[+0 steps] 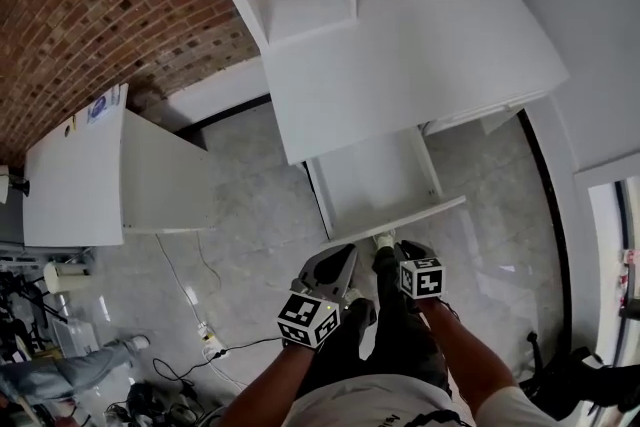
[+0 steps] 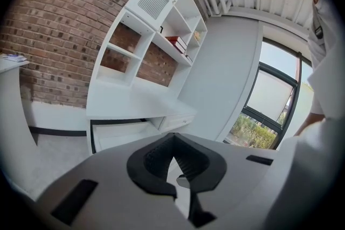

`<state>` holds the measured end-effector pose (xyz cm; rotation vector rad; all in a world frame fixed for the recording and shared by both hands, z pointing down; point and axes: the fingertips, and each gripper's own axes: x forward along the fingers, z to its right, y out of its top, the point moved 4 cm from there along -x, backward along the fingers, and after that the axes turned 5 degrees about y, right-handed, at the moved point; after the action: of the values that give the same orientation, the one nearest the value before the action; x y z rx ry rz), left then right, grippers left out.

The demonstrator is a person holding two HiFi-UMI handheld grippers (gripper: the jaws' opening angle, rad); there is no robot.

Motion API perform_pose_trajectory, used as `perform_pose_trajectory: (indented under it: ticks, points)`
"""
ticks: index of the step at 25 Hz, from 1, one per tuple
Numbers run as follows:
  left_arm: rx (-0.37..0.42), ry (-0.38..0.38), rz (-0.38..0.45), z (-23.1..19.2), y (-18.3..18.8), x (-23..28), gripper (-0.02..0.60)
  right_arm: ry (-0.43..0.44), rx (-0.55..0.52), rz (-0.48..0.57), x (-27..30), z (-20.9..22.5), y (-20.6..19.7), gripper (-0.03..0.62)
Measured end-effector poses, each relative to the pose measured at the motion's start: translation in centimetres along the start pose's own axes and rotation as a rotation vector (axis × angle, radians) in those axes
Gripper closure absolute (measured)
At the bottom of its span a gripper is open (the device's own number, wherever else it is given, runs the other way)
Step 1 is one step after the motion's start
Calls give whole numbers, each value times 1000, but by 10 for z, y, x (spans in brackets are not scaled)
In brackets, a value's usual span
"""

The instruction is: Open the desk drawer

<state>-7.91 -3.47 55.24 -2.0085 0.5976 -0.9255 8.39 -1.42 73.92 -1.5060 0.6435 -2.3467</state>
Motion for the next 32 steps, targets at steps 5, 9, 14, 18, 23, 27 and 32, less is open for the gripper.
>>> perform_pose_trajectory:
  ticks: [5,9,14,18,23,27,32]
  points:
    - [4,-3,22,7,18,-4,569,47,-57,57,-37,-26,30,546]
    - [-22,-15,41,16,42,-16,569,108,-66,129,-77,-58,66,560]
    - [-7,-13,92,25,76,-26,569,177,-131,245,-122,-94,118,566]
    - [15,-6,102,29,96,-38,569,213,-148,325,-152,-121,149,572]
    - [39,-7,131,37,124,-56,569,232,-211,416,-186,-148,180,576]
    - [66,-11,158,43,150,-66,569,238,-257,484,-210,-160,204,576]
    - [89,-36,182,56,174,-76,569,251,-270,532,-234,-171,221,577]
